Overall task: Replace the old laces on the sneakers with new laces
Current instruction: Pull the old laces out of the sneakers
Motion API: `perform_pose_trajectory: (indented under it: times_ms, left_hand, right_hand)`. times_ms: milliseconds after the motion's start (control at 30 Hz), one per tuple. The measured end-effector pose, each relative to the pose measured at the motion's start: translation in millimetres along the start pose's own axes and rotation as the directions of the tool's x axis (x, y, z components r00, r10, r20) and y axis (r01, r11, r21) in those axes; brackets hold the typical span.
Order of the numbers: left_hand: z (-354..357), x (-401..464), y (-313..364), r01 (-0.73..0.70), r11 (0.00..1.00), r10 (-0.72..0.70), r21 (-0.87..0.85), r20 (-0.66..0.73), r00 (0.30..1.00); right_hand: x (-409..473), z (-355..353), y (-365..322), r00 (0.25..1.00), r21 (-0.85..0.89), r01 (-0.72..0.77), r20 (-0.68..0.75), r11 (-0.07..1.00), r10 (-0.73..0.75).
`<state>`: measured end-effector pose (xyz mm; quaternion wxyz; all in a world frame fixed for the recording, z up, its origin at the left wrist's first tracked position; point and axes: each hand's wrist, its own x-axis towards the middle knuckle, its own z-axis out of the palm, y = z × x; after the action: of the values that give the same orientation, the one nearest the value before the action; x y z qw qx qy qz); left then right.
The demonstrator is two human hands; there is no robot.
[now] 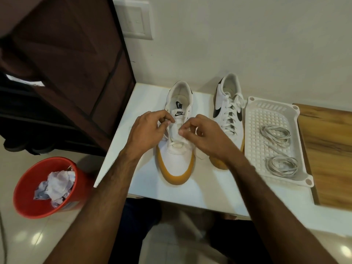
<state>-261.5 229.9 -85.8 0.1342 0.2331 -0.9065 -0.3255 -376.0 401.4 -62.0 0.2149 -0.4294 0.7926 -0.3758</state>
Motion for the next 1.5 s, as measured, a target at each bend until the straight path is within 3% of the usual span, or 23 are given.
perform_pose_trajectory:
  times_ms: [167,533,600,667,767,833,867,933,1000,1033,1100,1233,1500]
  left_hand:
    - [1,1,0,-0.004,0.996,0.007,0.086,-0.028,1.000]
    - [-1,0,-1,-0.006,1.000,0.006,-0.004,-0.004,1.000]
    - [-1,-1,-1,0.002,0.997,-0.002,-0.078,-0.004,1.000]
    - [-2,-1,0,0.024,0.996,-0.023,-0.091,0.005,1.000]
    - [0,1,0,0.030,0.998,-0.029,-0.061,0.009,1.000]
    - [1,1,0,0.036,0.998,-0.035,-0.059,0.019,0.999]
    - [1,0,1,0.035,0.998,-0.034,-0.061,0.018,0.999]
    - [1,0,2,0.027,0.998,-0.026,-0.062,0.013,1.000]
    - [0,0,1,0.018,0.998,-0.017,-0.060,0.009,1.000]
    - [1,0,1,0.013,0.998,-0.013,-0.061,0.008,1.000]
    - [1,0,0,0.000,0.998,0.000,-0.065,0.012,1.000]
    - [0,0,1,0.000,0.998,0.001,-0.064,0.017,1.000]
    - [-2,-1,2,0.007,0.998,-0.006,-0.056,0.014,1.000]
  right_hand:
    - [6,40,-11,0.998,-0.280,-0.015,-0.060,0.960,-0.002]
    - [7,44,-17,0.998,-0.401,-0.008,-0.056,0.916,-0.015]
    - [8,31,-22,0.996,-0.275,-0.068,-0.067,0.959,0.052]
    - [6,4,-20,0.990,-0.040,-0.132,0.041,0.990,0.134]
    - [-10,-35,-9,0.946,0.379,-0.125,0.325,0.917,-0.005]
    - [-15,-45,-2,0.934,0.500,-0.122,0.351,0.858,-0.072]
    - [-13,-45,1,0.945,0.452,-0.126,0.325,0.883,-0.031]
    - [-5,-35,6,0.984,0.159,-0.093,0.163,0.983,0.066]
    - [0,-18,3,0.998,-0.098,-0.028,-0.064,0.995,0.022]
    - [0,-7,-1,0.994,-0.098,0.000,-0.106,0.995,-0.010]
    - [0,13,-8,0.997,-0.109,0.021,-0.068,0.994,-0.028]
    - [6,38,-14,0.999,-0.404,0.006,-0.037,0.915,-0.023]
    - [13,30,-10,0.999,-0.390,0.038,0.029,0.920,-0.028]
